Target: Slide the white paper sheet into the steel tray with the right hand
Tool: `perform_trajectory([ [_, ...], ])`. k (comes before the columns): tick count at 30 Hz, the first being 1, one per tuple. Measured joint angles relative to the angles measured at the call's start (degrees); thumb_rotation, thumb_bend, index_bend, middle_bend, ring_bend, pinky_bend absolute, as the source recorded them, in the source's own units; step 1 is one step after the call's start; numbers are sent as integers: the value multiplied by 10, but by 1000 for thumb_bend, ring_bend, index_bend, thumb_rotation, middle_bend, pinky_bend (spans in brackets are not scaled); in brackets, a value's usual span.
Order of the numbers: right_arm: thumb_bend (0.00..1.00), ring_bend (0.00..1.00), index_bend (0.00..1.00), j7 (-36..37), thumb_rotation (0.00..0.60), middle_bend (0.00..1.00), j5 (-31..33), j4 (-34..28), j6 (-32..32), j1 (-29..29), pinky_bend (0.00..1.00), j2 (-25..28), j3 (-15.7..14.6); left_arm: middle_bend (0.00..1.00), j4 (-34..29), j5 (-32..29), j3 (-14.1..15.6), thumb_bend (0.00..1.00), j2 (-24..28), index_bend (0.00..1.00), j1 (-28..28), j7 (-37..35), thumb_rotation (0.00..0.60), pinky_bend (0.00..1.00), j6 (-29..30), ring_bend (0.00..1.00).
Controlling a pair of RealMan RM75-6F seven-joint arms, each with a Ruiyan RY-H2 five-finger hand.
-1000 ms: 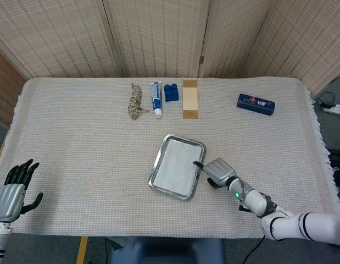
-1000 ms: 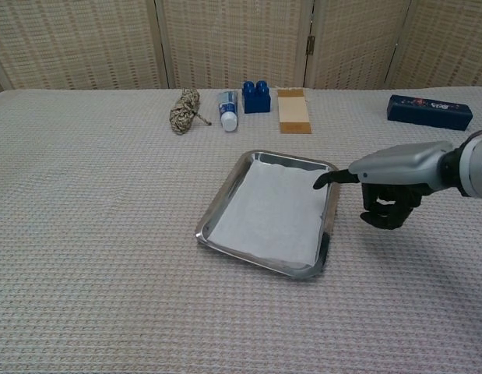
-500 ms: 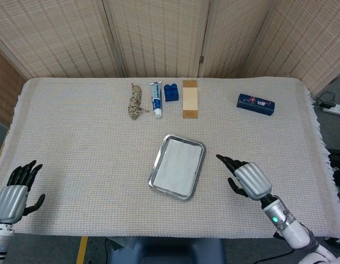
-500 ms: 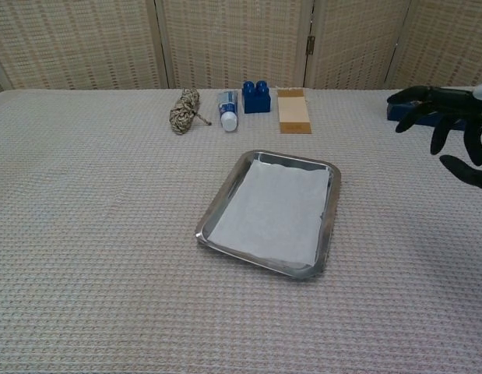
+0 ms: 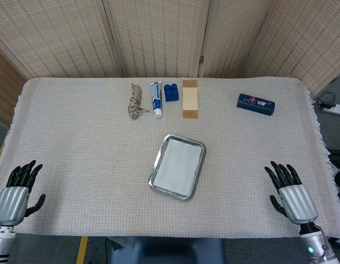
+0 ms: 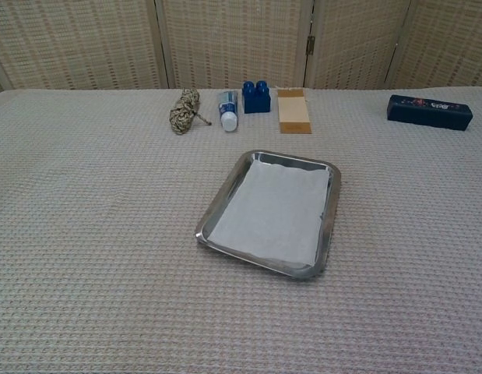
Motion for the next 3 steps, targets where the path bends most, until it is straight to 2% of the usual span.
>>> perform_trajectory([
  [3,465,0,0,12,600,0,-17,1,1,-7,0,6,0,0,-2,1,0,439,0,0,0,9,600,0,1,0],
])
